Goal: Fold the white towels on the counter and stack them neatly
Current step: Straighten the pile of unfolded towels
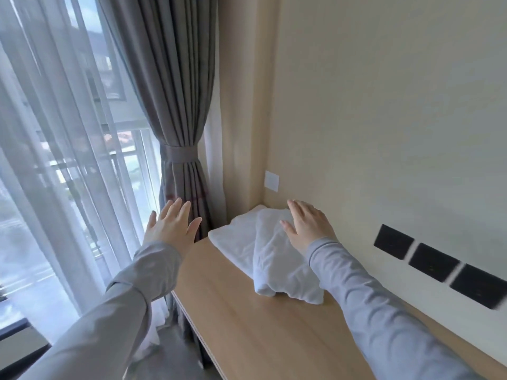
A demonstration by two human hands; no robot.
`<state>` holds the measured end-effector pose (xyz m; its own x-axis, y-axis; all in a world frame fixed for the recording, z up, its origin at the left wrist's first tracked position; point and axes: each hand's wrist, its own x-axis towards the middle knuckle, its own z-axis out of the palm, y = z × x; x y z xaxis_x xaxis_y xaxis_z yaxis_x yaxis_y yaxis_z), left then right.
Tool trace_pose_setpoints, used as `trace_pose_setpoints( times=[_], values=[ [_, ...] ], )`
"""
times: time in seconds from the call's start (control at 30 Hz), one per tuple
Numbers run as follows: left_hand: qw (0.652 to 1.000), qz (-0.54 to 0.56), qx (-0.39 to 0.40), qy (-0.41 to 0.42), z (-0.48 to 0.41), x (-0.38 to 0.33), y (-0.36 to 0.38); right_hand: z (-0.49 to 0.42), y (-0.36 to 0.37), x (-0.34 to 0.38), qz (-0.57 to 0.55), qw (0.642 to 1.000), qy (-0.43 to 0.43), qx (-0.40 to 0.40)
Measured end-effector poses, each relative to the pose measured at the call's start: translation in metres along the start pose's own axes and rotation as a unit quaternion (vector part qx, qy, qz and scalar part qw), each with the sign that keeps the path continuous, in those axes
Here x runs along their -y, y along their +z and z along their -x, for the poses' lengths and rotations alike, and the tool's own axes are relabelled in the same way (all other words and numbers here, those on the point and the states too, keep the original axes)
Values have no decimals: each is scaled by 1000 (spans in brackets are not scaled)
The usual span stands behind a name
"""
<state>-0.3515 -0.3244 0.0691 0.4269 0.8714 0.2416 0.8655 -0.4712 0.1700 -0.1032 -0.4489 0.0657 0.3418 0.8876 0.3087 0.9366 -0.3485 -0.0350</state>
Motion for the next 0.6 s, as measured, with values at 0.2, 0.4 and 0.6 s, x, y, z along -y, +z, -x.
trace_pose_setpoints(
  times=[0.2,0.4,0.6],
  values=[
    [998,-1,36,49,-72,-10,64,-58,51,-29,-14,999,43,24],
    [984,-56,116,120,-122,-18,130,-71,98,-69,-5,993,101,62],
    [975,13,191,113,-159,-13,207,-60,147,-106,3,969,209,133]
  ],
)
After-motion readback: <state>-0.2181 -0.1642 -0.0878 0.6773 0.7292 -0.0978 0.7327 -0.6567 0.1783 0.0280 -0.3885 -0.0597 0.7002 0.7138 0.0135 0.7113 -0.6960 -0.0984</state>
